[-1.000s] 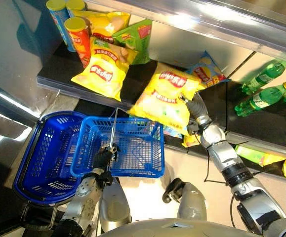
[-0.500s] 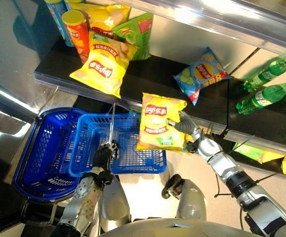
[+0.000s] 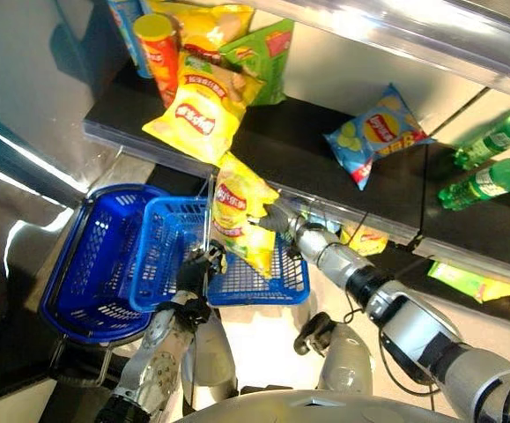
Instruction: Pick up the snacks into the basket
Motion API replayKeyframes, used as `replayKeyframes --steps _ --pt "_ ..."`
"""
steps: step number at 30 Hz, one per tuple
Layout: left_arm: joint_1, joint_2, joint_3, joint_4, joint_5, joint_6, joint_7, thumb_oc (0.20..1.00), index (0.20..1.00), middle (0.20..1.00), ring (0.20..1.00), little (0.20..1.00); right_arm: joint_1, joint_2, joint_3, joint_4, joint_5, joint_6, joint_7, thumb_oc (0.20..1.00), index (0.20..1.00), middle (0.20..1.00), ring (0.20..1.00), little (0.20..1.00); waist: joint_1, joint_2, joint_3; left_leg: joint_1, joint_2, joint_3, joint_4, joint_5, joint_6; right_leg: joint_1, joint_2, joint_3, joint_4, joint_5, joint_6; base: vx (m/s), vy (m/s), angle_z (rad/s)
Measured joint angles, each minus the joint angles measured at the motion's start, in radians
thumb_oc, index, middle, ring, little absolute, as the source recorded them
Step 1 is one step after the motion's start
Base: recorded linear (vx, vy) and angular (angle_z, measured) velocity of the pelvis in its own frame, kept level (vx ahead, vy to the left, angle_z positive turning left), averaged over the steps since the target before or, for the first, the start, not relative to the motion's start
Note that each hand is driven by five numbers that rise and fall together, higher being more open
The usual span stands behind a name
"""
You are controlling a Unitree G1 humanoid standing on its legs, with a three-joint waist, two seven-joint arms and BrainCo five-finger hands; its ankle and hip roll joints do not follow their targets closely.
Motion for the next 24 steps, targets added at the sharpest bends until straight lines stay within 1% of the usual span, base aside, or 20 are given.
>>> replayKeyframes --steps 2,5,8,14,15,20,24 --pt "-0.006 -0.001 -0.002 -0.001 -0.002 0.000 -0.002 0.200 0.200 0.200 0.200 0.200 -0.015 0.024 0.014 0.054 -0.026 0.008 0.000 0.200 0.200 0.200 0.200 0.200 0.007 0.005 0.003 -0.002 -0.007 -0.002 0.000 0.001 0.002 0.004 -0.007 -0.006 0.000 0.000 0.002 -0.02 -0.002 0.14" --pt "-0.022 0.003 -0.023 -0.001 -0.015 0.000 -0.003 0.200 0.200 0.200 0.200 0.200 -0.021 0.067 0.031 0.145 -0.062 0.022 0.005 0.200 0.200 0.200 0.200 0.200 0.031 0.015 0.008 -0.002 -0.014 -0.005 -0.002 0.001 0.005 0.011 -0.013 -0.011 0.000 -0.001 0.006 -0.01 0.004 0.08" --pt "-0.034 0.010 -0.039 -0.001 -0.018 0.008 -0.009 0.200 0.200 0.200 0.200 0.200 -0.020 0.100 0.057 0.231 -0.084 0.040 0.015 0.200 0.200 0.200 0.200 0.200 0.035 0.016 0.008 -0.007 -0.025 -0.014 -0.004 0.004 0.005 0.016 -0.022 -0.015 0.005 -0.005 0.012 -0.01 0.006 0.12" --pt "-0.041 0.017 -0.046 -0.001 -0.018 0.015 -0.020 0.200 0.200 0.200 0.200 0.200 -0.013 0.112 0.057 0.249 -0.091 0.059 0.026 0.200 0.200 0.200 0.200 0.200 0.036 0.022 0.008 -0.014 -0.031 -0.023 -0.003 0.006 0.002 0.016 -0.028 -0.023 0.010 -0.009 0.015 -0.01 0.011 0.06" --pt "-0.041 0.017 -0.046 -0.001 -0.018 0.017 -0.020 0.200 0.200 0.200 0.200 0.200 -0.010 0.112 0.056 0.249 -0.090 0.061 0.027 1.000 1.000 1.000 1.000 1.000 0.034 0.024 0.008 -0.013 -0.031 -0.024 -0.002 0.006 0.002 0.017 -0.027 -0.023 0.011 -0.009 0.015 -0.04 0.026 0.00" --pt "-0.042 0.016 -0.048 -0.001 -0.014 0.021 -0.021 0.200 0.200 0.200 0.200 0.200 0.045 0.117 0.061 0.249 -0.090 0.076 0.059 1.000 1.000 1.000 1.000 1.000 0.033 0.039 0.005 -0.009 -0.030 -0.022 -0.001 0.006 0.002 0.018 -0.027 -0.023 0.012 -0.009 0.015 -0.01 0.003 0.00" --pt "-0.042 0.017 -0.048 -0.001 -0.013 0.021 -0.020 0.200 0.200 0.200 0.200 0.200 0.106 0.115 0.059 0.251 -0.083 0.078 0.067 1.000 1.000 1.000 1.000 1.000 0.030 0.039 0.005 -0.003 -0.028 -0.017 -0.001 0.006 0.002 0.018 -0.025 -0.017 0.012 -0.009 0.015 -0.03 0.007 -0.04"
